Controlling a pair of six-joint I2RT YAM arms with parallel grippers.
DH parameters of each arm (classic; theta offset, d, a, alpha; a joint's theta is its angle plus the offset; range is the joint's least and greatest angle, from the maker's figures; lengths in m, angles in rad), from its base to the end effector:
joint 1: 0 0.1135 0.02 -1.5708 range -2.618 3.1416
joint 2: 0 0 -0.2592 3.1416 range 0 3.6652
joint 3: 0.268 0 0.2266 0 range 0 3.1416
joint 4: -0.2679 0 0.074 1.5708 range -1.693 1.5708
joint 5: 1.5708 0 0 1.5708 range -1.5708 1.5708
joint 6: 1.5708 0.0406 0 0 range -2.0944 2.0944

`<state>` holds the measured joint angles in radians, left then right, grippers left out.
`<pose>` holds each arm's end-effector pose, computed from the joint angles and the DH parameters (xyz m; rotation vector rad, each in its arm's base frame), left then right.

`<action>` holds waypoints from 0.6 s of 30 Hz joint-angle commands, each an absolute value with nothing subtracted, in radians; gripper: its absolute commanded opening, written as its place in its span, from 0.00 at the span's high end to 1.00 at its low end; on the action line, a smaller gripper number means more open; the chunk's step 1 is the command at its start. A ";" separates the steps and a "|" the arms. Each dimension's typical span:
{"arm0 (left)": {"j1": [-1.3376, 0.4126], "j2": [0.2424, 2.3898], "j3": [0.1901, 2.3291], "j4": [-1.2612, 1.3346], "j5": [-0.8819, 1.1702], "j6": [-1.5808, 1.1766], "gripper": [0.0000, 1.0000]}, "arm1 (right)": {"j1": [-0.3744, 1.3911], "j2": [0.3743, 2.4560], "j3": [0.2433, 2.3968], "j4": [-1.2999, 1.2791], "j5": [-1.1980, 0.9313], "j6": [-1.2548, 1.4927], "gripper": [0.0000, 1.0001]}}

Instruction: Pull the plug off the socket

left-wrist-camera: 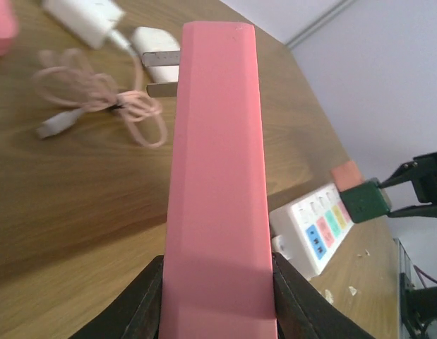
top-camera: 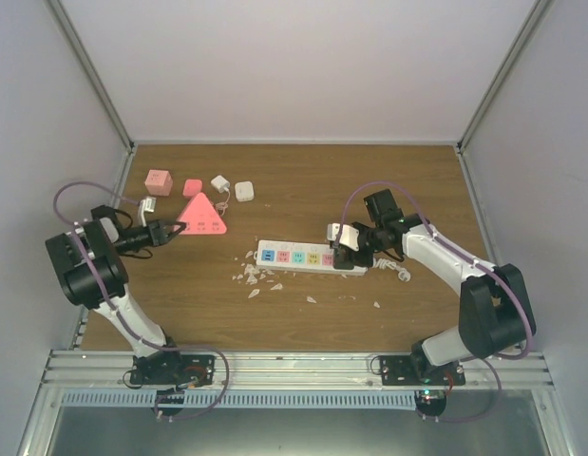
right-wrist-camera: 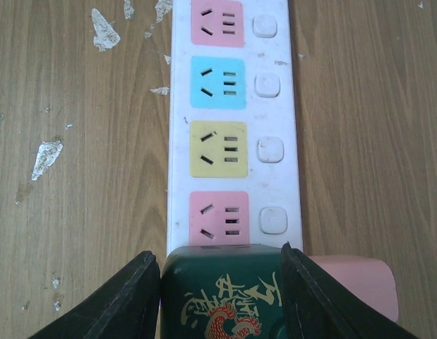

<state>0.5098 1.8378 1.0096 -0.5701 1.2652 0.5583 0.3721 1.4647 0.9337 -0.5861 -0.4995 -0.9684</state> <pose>0.2765 0.1102 0.1582 0.1816 2.0678 -1.2160 0.2346 0.1124 0.2138 -1.6901 1.8921 0.4457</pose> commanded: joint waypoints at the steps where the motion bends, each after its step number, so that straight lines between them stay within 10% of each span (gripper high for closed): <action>1: 0.609 1.886 1.058 -0.688 1.276 0.699 1.00 | 0.372 1.492 0.944 -0.639 -0.483 -0.954 0.52; 12: 0.718 1.932 1.067 -0.585 1.088 0.589 0.99 | 0.371 1.491 0.960 -0.650 -0.500 -0.951 0.51; 18: 0.719 1.940 1.080 -0.549 0.995 0.530 0.75 | 0.372 1.481 0.985 -0.666 -0.522 -0.944 0.48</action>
<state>0.7029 1.9095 1.0626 -0.6418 1.1980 0.5484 0.3721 1.4719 0.9565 -0.6235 -0.5041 -0.9619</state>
